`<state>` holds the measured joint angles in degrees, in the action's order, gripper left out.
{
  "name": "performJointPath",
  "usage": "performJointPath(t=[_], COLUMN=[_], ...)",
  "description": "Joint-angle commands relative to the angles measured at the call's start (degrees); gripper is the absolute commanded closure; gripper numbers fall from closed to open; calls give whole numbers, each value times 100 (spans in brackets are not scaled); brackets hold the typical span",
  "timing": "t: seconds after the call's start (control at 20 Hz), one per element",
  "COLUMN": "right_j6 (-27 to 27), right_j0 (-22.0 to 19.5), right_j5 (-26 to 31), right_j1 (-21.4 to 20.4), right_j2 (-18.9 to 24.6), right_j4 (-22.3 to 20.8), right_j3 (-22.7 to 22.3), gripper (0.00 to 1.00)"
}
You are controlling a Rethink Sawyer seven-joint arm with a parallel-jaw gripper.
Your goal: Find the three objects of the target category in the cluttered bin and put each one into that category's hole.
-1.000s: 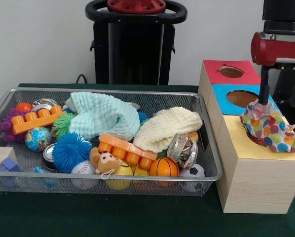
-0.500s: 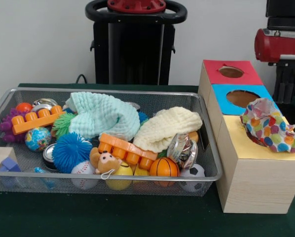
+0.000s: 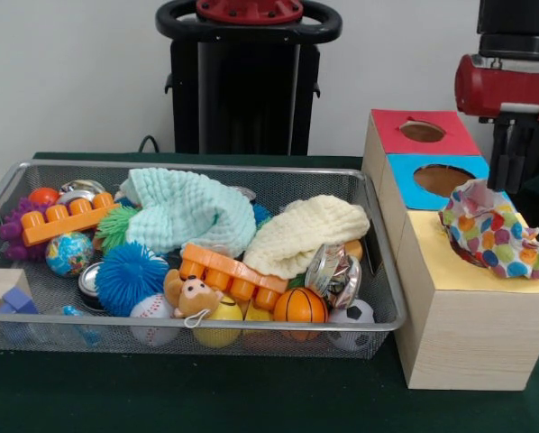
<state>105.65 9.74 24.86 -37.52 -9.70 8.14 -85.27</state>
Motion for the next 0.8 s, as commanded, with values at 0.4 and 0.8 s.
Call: performJointPath(t=[0.4, 0.8], right_j6=[1121, 1199], right_j0=[-165, -149], right_j5=[-152, -300], right_j1=[809, 937], right_j2=[79, 179], right_j4=[94, 187], right_j3=[33, -85], gripper=[100, 100])
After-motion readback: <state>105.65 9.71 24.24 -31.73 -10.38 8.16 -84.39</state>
